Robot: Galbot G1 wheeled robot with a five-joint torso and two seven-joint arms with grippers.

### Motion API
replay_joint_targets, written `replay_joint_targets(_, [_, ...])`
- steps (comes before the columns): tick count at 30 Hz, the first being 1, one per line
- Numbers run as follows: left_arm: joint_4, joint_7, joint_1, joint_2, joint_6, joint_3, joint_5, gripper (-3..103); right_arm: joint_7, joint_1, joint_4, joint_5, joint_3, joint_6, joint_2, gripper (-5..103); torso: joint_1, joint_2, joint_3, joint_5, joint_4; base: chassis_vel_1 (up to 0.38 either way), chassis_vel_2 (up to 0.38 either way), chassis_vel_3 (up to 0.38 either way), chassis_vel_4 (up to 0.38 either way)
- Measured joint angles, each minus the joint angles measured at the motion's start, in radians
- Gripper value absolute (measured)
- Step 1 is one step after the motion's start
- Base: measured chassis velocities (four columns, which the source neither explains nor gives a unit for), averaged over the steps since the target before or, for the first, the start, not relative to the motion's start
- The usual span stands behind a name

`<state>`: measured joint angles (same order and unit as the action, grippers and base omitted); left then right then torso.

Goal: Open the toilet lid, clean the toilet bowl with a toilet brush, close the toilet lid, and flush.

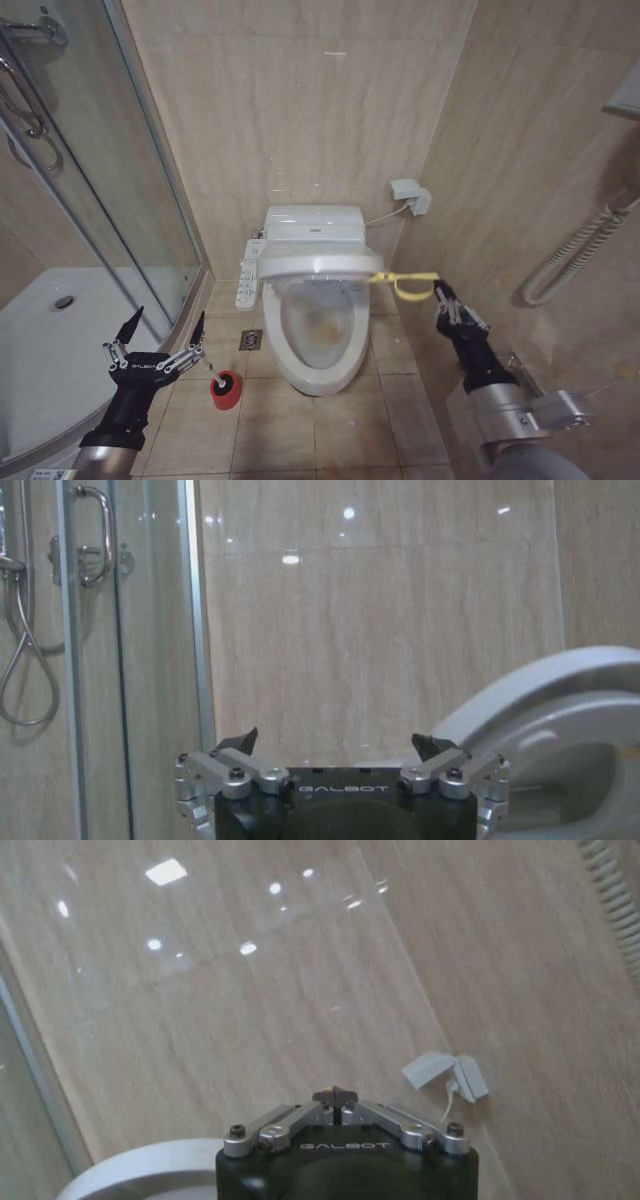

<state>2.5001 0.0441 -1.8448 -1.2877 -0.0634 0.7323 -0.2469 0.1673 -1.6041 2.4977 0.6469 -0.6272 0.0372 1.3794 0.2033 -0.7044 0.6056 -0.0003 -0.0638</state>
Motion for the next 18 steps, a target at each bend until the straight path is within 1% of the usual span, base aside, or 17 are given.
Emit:
replay_joint_targets(4, [0.0, 0.0, 0.0, 0.0, 0.0, 0.0, 0.0, 100, 0.007, 0.027, 0.0, 0.035, 0.001, -0.014, 0.0, 0, 0.0, 0.0, 0.0, 0.0004, 0.0, 0.0, 0.0, 0.0, 0.0])
replay_joint_targets(5, [0.0, 0.0, 0.0, 0.0, 0.0, 0.0, 0.0, 100, 0.008, 0.052, 0.0, 0.058, 0.0, -0.015, 0.001, 0, 0.0, 0.0, 0.0, 0.0004, 0.0, 0.0, 0.0, 0.0, 0.0])
replay_joint_targets(10, [0.0, 0.0, 0.0, 0.0, 0.0, 0.0, 0.0, 100, 0.008, 0.123, -0.022, 0.102, 0.0, -0.012, 0.005, 0, 0.0, 0.0, 0.0, 0.0001, -0.0001, 0.0, 0.0, 0.0, 0.0])
replay_joint_targets(14, [0.0, 0.0, 0.0, 0.0, 0.0, 0.0, 0.0, 100, -0.003, 0.262, -0.139, 0.112, 0.016, -0.016, -0.001, 0, 0.0, 0.0, 0.0, 0.0, -0.0012, 0.0, 0.0, 0.0, 0.0])
replay_joint_targets(15, [0.0, 0.0, 0.0, 0.0, 0.0, 0.0, 0.0, 100, -0.003, 0.262, -0.139, 0.112, 0.016, -0.016, -0.001, 0, 0.0, 0.0, 0.0, 0.0, -0.0012, 0.0, 0.0, 0.0, 0.0])
replay_joint_targets(18, [0.0, 0.0, 0.0, 0.0, 0.0, 0.0, 0.0, 100, -0.013, 0.395, -0.265, 0.122, 0.058, -0.037, -0.004, 0, -0.001, 0.0, 0.0, 0.0, -0.0012, 0.0, 0.0, 0.0, 0.0])
